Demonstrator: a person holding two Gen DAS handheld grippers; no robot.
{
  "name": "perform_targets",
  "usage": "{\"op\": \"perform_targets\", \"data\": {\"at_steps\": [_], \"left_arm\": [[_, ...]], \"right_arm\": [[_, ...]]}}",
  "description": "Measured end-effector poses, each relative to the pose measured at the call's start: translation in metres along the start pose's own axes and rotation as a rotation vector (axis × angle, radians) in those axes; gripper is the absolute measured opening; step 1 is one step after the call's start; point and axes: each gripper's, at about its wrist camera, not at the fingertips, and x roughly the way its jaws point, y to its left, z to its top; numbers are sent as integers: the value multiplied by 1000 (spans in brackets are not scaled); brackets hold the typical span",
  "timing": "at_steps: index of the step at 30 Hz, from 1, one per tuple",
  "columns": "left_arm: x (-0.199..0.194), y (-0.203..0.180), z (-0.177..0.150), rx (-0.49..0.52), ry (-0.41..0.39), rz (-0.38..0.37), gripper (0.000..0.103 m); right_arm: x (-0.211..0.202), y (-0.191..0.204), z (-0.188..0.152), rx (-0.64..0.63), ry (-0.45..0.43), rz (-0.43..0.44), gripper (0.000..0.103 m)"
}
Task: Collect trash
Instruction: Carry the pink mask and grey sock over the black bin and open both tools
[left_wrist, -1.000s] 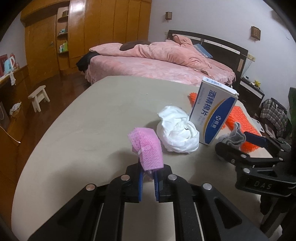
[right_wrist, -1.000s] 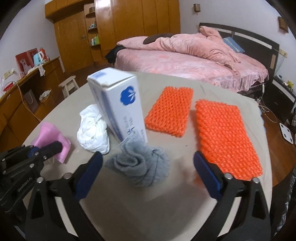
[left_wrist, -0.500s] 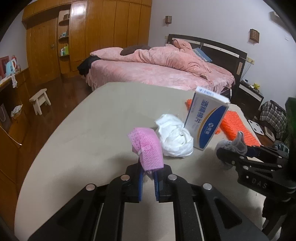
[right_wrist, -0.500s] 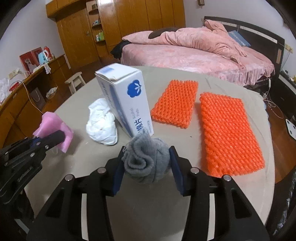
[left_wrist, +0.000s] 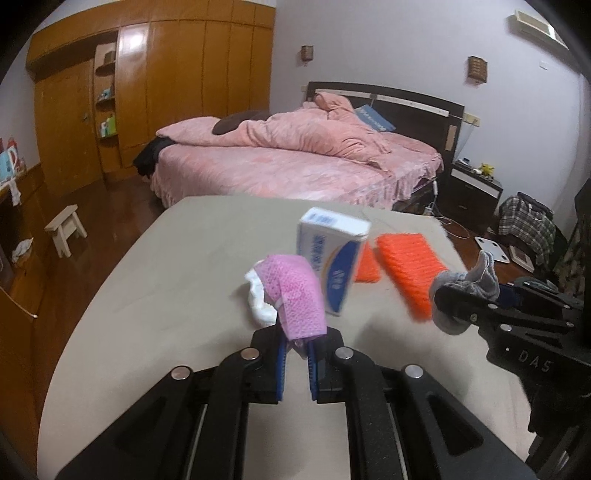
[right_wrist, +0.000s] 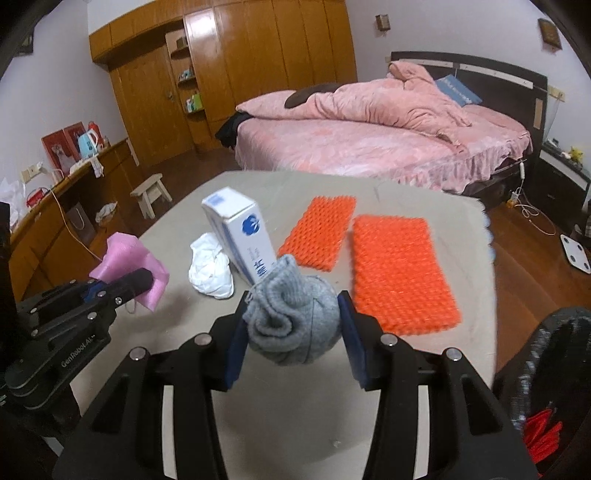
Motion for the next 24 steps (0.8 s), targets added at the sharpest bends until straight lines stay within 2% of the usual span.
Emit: {"op": "perform_targets", "data": {"at_steps": [24], "left_arm": [[-49, -115, 16, 125, -70, -155, 10]], "right_arm": [[-125, -61, -15, 33, -139, -113, 45]]}}
